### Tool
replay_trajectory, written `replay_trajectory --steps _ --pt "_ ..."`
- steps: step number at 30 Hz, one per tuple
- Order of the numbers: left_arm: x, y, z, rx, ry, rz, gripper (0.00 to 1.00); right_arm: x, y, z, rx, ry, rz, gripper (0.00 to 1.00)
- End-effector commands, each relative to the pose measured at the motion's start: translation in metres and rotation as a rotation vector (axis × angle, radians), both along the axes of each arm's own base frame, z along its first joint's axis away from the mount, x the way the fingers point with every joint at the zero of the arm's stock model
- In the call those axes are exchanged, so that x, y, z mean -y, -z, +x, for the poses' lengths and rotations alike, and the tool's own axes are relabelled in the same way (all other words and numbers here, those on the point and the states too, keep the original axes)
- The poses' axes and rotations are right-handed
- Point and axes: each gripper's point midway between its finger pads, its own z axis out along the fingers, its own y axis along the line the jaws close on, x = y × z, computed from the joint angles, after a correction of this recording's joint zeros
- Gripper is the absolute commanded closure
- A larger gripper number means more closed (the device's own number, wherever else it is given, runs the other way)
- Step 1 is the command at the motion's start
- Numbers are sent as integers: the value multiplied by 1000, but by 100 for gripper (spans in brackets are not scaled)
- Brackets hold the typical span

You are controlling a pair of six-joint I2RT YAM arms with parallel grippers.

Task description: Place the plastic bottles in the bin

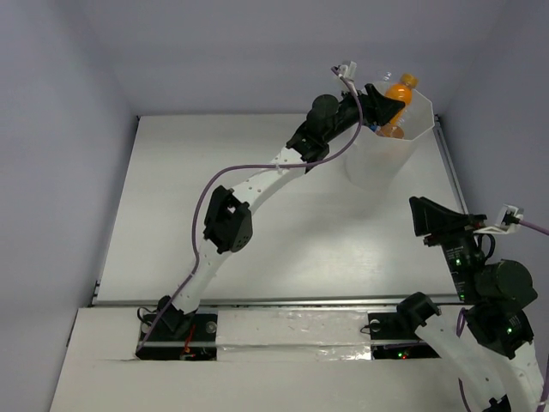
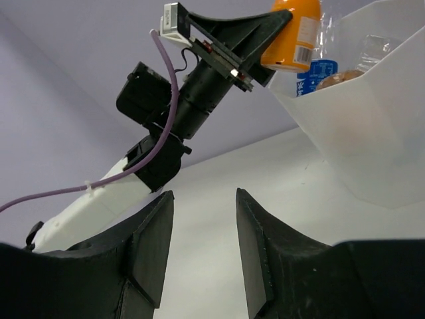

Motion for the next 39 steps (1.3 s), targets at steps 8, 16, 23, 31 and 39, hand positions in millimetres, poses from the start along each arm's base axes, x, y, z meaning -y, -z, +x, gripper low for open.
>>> replay_trajectory --steps 8,16,23,31,39 --pt "-19 -77 -12 143 -27 -141 1 -13 1 6 1 -45 -13 52" --pt "-54 -130 -41 248 -70 -93 1 0 -14 1 27 7 -19 52" --pt "-122 -131 -65 224 -246 27 1 28 -46 -19 99 90 6 51" --pt "-223 -62 -132 68 -348 111 1 55 -83 -42 184 162 48 91" --pt "-337 14 -211 -61 -474 215 1 117 -103 -95 293 325 141 47"
